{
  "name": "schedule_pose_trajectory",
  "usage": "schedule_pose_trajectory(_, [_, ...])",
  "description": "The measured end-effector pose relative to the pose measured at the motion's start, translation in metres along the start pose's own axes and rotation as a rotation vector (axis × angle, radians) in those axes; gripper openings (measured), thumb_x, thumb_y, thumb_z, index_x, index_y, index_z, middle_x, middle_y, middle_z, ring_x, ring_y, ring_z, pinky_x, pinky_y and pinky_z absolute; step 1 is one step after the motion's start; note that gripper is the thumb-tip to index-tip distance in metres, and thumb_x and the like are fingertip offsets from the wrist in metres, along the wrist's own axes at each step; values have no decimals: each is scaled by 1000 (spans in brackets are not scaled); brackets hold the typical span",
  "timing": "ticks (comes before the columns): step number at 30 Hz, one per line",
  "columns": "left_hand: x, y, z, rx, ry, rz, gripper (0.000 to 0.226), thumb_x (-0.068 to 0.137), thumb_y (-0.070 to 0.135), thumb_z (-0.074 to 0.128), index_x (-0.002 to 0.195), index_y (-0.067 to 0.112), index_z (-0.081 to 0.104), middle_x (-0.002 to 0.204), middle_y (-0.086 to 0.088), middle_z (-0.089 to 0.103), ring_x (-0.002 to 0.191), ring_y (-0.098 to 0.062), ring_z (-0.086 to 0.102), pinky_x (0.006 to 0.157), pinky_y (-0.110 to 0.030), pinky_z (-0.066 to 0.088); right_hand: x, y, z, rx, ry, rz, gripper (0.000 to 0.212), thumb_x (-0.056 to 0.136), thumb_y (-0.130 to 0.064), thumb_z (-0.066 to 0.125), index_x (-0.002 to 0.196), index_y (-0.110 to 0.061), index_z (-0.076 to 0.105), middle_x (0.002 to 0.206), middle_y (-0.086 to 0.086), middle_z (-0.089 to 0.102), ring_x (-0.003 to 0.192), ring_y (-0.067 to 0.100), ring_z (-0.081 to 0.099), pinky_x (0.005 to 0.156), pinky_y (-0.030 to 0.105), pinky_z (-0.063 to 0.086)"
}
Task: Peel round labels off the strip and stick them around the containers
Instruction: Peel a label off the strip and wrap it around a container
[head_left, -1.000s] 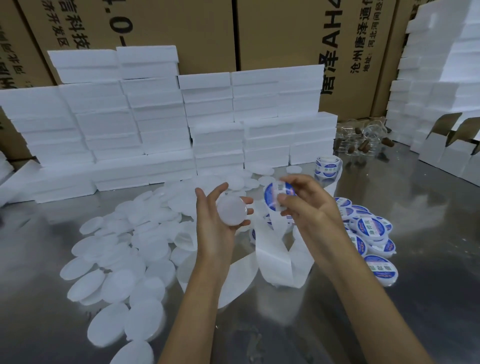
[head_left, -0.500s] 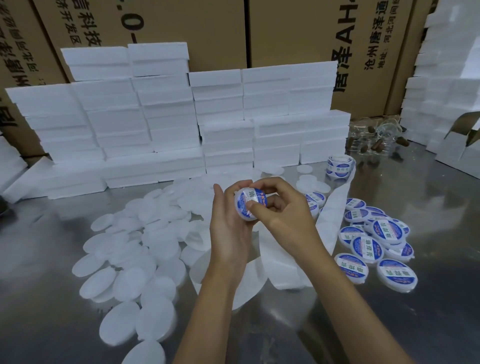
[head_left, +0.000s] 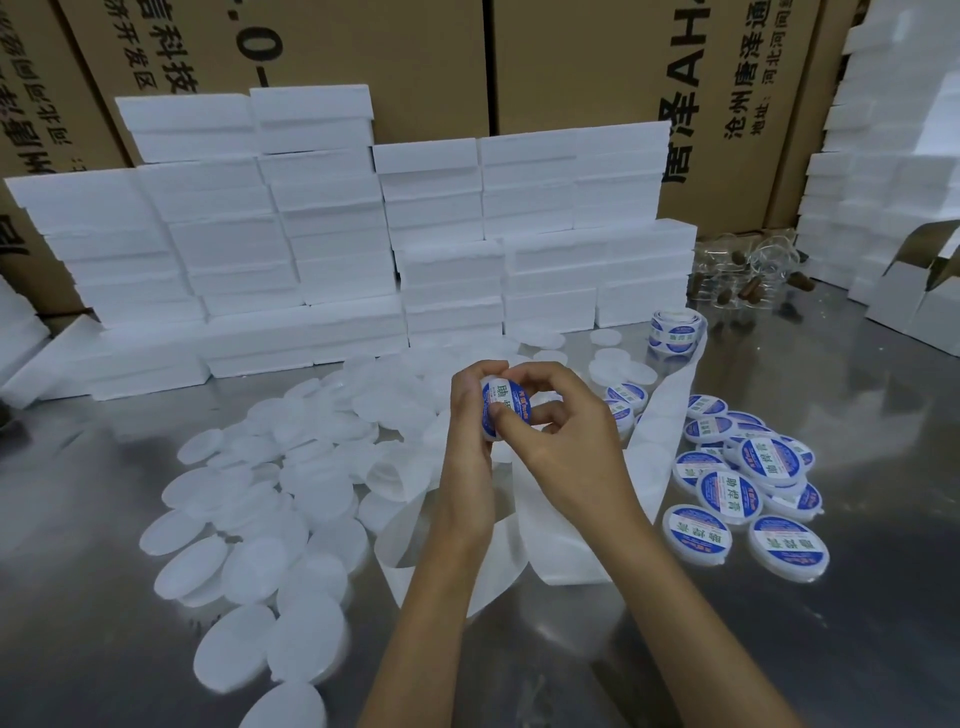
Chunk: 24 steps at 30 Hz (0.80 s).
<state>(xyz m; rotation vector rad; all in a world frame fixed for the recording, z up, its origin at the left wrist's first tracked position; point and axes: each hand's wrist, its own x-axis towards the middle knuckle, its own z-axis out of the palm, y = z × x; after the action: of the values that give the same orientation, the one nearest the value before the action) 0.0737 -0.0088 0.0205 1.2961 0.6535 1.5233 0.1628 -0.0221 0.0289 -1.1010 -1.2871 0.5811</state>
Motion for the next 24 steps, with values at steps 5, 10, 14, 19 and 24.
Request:
schedule_pose_trajectory(5, [-3,-1,4,48,-5,14,40,95,49,33,110,24,59,106,7,67,103,-15,64,98,-36,51,-4,0,2,4,71,22,21,86,-19,72,104,-27,65,100,-6,66,80,19,70,71,25,54])
schedule_pose_trajectory(10, [-5,-1,7,28,12,-9,39,97,49,34,114,24,59,108,10,70,105,-11,67,89,-29,55,-11,2,7,-129,132,-41,27,89,-27,70,115,-28,65,109,-10,60,89,6,65,72,13,52])
schedule_pose_trajectory(14, [-3,5,3,-135,101,-80,46,102,48,33,115,12,60,119,-10,69,109,-26,66,95,-35,54,-7,6,3,-313,101,19,73,84,-53,69,148,-36,38,120,-8,50,109,9,56,87,30,52])
schedule_pose_trajectory(19, [-2,11,5,-346,102,-185,52,106,45,25,117,5,56,120,-20,69,107,-33,63,94,-39,50,-10,11,2,-458,155,14,67,68,-84,56,111,-35,40,105,-17,49,90,1,50,61,17,36])
schedule_pose_trajectory(24, [-7,11,6,-423,-3,-252,57,104,51,23,121,6,55,128,-20,66,113,-32,66,104,-43,50,-13,10,3,-614,131,-48,43,83,-80,39,74,-39,45,65,-22,50,61,-5,49,53,15,27])
